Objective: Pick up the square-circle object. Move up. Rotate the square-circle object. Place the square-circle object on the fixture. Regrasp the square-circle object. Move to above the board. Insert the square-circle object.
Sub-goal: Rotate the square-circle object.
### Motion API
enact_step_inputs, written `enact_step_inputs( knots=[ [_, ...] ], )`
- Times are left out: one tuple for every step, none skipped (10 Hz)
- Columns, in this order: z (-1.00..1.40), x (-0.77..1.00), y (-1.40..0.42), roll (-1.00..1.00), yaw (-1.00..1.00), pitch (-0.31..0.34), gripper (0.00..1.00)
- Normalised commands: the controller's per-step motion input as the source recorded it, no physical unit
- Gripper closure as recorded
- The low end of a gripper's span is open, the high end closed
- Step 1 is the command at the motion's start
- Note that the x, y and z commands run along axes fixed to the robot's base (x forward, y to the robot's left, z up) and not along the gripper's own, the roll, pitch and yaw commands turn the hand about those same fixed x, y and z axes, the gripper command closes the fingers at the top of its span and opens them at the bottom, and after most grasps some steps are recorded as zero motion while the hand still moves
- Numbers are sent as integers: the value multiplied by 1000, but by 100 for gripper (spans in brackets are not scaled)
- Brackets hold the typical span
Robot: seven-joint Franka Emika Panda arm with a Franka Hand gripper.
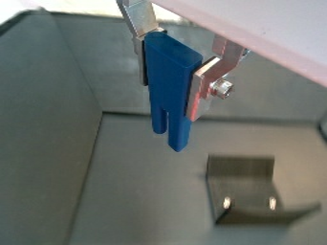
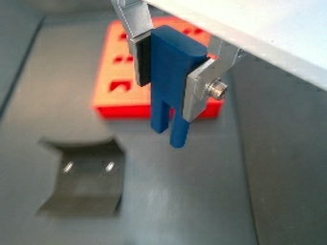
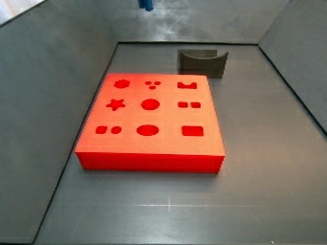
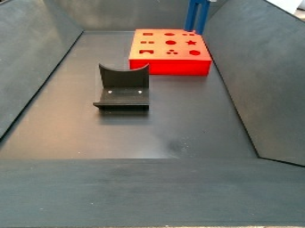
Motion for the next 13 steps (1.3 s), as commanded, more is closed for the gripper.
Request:
enact_step_inputs(
  knots=[
    [34, 58, 17, -478, -425, 379, 100],
    [1, 73, 14, -268, -208, 261, 100],
    [0, 57, 11, -30, -1000, 29, 100],
    [23, 33, 8, -25, -1000, 21, 100],
    [19, 18, 12, -26, -1000, 22, 100],
    [12, 15, 12, -28, -1000, 25, 100],
    [9, 14, 12, -29, -1000, 26, 100],
    [7, 13, 12, -30, -1000, 27, 100],
    [6, 12, 13, -32, -1000, 29, 100],
    [6, 12, 13, -35, -1000, 32, 100],
    [5, 11, 13, -36, -1000, 33, 100],
    [5, 11, 13, -39, -1000, 36, 100],
    [5, 11, 14, -42, -1000, 38, 100]
  ],
)
